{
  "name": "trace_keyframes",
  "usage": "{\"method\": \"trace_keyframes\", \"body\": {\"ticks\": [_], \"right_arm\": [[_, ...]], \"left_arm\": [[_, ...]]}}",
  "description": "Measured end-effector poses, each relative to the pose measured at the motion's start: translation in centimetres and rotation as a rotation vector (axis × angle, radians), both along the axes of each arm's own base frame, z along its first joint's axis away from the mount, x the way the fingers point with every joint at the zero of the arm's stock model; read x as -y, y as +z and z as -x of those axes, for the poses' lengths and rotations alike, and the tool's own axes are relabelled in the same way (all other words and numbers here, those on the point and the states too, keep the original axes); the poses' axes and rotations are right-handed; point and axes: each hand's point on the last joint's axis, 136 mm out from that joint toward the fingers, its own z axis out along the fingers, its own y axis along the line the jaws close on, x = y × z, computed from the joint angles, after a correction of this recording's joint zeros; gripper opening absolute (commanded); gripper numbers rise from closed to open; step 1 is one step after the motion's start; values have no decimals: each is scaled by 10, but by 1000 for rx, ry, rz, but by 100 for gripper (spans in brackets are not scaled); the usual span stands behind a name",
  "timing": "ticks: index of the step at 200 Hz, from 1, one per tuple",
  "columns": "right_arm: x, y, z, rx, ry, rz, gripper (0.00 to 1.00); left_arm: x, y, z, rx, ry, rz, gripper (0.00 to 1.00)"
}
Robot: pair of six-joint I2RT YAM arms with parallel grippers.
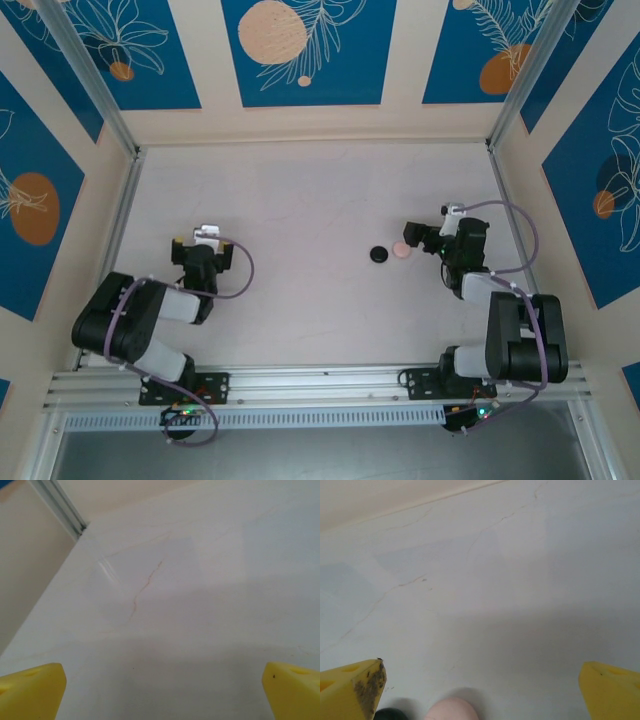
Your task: Insert wireless bluetooth earbuds into charging case
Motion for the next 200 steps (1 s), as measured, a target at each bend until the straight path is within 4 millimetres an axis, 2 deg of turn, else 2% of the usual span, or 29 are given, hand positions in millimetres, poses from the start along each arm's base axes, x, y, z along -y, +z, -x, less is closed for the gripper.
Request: {"method": "trace_keyframes", "body": {"ticks": [17,29,40,54,76,140,200], "right_arm": [[0,-13,-2,3,9,-3,99],[-2,-20,-3,-11,21,6,99],[-9,-24,-8,-9,38,38,99],[-21,-26,-11,1,68,59,99],[-23,-23,-13,24,72,84,99],[-18,-20,-16,39,49,109,99],[-17,-20,-16,40,48,113,99]], "left_arm": [[-1,6,-4,56,-23,43,100],[-3,3,-8,55,-26,65,100],[-7,0,-11,39,-25,103,100],[-15,6,-23,46,-11,136,100],[-14,14,-31,70,-27,167,100],[-2,2,-29,12,-90,191,100],[5,3,-32,5,-128,203,100]]}}
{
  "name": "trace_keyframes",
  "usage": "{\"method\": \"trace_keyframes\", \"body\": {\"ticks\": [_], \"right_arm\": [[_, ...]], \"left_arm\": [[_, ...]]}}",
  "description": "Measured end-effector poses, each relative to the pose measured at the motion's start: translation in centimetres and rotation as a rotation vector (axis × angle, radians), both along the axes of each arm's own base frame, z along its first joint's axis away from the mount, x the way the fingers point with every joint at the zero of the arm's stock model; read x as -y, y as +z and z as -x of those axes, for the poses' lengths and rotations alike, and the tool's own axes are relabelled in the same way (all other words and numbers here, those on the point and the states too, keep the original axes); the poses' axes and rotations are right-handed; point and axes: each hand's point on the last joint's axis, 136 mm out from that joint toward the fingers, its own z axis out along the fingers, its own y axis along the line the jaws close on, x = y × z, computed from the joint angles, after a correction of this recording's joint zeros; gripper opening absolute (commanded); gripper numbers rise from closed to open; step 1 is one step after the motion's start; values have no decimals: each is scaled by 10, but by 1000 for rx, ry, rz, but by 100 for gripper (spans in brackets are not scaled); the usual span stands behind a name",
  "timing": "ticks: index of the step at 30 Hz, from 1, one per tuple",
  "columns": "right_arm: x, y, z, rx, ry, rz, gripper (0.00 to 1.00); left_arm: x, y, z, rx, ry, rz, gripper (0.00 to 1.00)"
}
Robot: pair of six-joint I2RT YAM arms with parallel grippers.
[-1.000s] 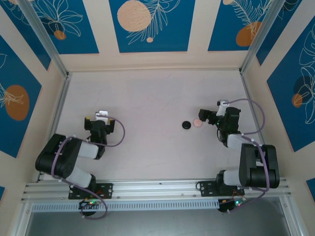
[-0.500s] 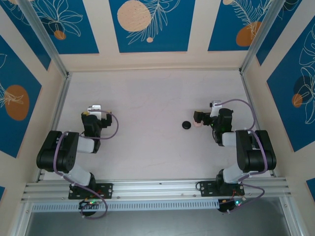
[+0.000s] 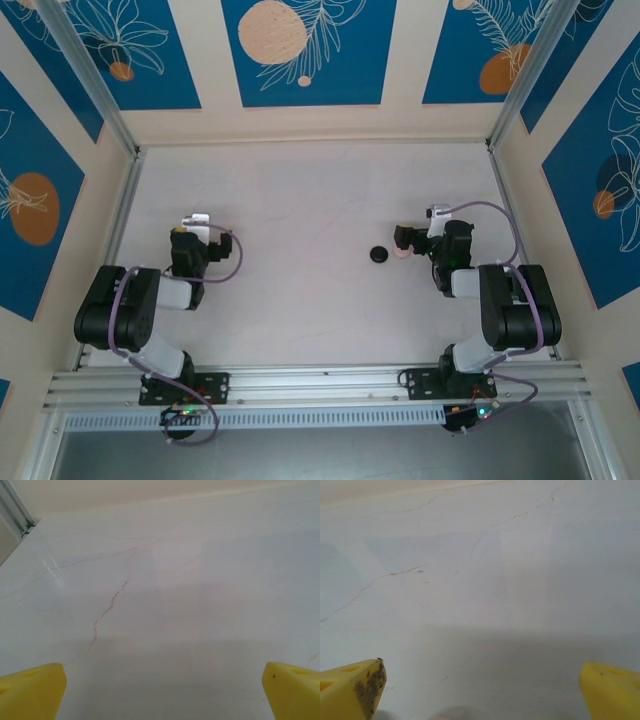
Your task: Insert wireless bluetooth earbuds into charging case
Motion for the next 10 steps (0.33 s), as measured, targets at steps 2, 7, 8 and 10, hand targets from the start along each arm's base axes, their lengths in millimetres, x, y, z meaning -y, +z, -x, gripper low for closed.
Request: {"method": "trace_keyframes", "body": {"ticks": [2,7,8,10], "right_arm": [[0,0,0,0,0,0,99],[0,0,0,0,0,0,99],[0,0,0,0,0,0,99],[0,0,0,0,0,0,99]], "left_arm": [[1,0,0,-2,-3,1,100],[0,-1,0,-7,-8,4,100],[1,-2,0,-8,-12,7,100],[1,-2,0,-8,-15,8,100]]}}
